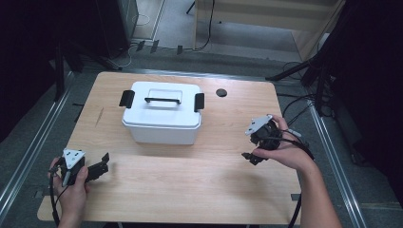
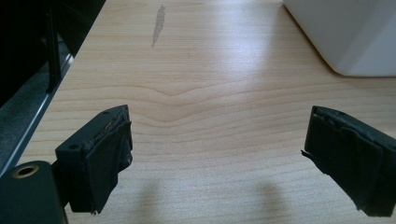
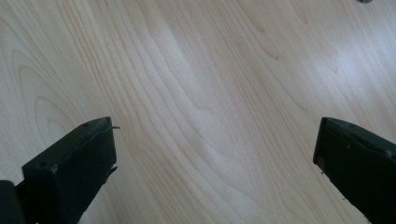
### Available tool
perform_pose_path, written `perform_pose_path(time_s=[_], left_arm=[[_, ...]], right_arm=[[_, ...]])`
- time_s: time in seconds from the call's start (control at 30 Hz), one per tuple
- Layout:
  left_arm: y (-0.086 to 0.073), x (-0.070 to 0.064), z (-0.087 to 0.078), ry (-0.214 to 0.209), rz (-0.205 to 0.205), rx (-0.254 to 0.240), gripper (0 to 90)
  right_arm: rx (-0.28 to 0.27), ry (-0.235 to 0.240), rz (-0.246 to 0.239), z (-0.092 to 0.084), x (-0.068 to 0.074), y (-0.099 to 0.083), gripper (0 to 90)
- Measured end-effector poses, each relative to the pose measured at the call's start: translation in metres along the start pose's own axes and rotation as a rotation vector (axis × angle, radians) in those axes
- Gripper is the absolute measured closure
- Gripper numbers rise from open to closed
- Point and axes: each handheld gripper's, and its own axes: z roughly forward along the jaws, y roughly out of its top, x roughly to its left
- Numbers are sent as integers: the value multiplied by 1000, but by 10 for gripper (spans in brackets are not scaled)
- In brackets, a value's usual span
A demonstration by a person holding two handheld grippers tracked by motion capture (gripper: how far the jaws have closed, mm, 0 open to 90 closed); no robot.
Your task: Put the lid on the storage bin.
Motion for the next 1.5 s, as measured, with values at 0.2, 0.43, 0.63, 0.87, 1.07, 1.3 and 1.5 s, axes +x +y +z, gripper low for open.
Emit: perform_pose_path(time_s=[0.2, 0.43, 0.63, 0.87, 1.07, 1.3, 1.5], left_arm=[[0, 0, 0, 0, 2, 1, 83], [0, 0, 0, 3, -2, -3, 83], [0, 0, 0, 4, 0, -3, 84], [0, 0, 0, 5, 2, 0, 83], [0, 0, 0, 6, 1, 1, 83], [0, 0, 0, 7, 5, 2, 83], [0, 0, 0, 9, 5, 0, 83]], right_arm=[[-23, -10, 44, 3, 5, -18, 0], [-36, -28, 103, 7, 8, -44, 0], [-70, -54, 146, 9, 10, -65, 0], [-120, -77, 202, 11, 17, -88, 0], [-178, -106, 241, 11, 23, -105, 0], [-250, -136, 314, 14, 30, -123, 0], [-293, -154, 345, 20, 44, -134, 0]])
